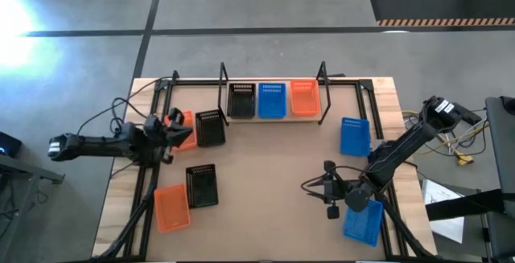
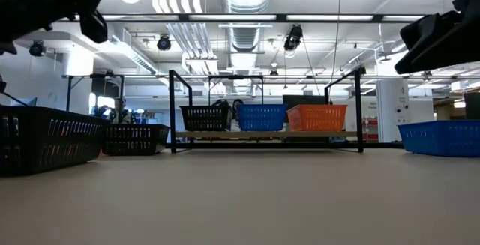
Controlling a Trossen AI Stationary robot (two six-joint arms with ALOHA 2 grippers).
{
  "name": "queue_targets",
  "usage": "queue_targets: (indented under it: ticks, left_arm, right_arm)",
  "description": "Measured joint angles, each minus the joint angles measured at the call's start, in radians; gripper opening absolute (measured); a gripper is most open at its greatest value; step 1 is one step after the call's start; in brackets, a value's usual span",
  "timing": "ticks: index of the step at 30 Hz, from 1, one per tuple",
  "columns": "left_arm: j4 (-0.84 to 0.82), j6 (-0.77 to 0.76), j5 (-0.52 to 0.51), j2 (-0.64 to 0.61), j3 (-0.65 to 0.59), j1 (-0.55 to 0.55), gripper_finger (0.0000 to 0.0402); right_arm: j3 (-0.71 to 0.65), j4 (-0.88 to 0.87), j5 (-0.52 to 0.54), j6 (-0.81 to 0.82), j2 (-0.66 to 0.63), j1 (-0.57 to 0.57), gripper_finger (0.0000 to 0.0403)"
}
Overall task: Stack baskets on shelf by color
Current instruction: Stack the top orange bin on the orange bin on the shelf
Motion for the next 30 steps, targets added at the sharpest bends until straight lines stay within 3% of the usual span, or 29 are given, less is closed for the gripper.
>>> queue_targets:
  ticks: [3,6,11,15,18,20,22,30]
  left_arm:
    - [-0.064,0.040,-0.032,0.119,0.088,-0.040,0.0000]
    - [-0.276,0.093,-0.127,0.247,0.233,-0.096,0.0000]
    - [-0.919,0.120,-0.377,0.475,0.589,-0.208,0.0000]
    - [-1.460,-0.048,-0.510,0.677,0.886,-0.268,0.0000]
    - [-1.789,-0.228,-0.477,0.817,1.054,-0.277,0.0000]
    - [-1.954,-0.260,-0.364,0.896,1.133,-0.276,0.0000]
    - [-2.077,-0.279,-0.330,0.958,1.168,-0.277,0.0000]
    - [-2.237,-0.294,-0.357,1.090,1.108,-0.263,0.0000]
  right_arm:
    - [0.000,0.001,0.000,0.005,0.008,0.000,0.0114]
    - [0.000,0.002,0.000,0.017,0.013,0.010,0.0114]
    - [0.000,0.002,0.005,0.022,0.015,0.062,0.0114]
    - [-0.002,-0.009,0.089,0.023,0.015,0.125,0.0114]
    - [-0.006,-0.012,0.158,0.023,0.015,0.164,0.0114]
    - [-0.006,-0.012,0.185,0.023,0.015,0.182,0.0114]
    - [-0.006,-0.011,0.200,0.023,0.015,0.195,0.0114]
    - [-0.007,-0.010,0.207,0.023,0.015,0.201,0.0114]
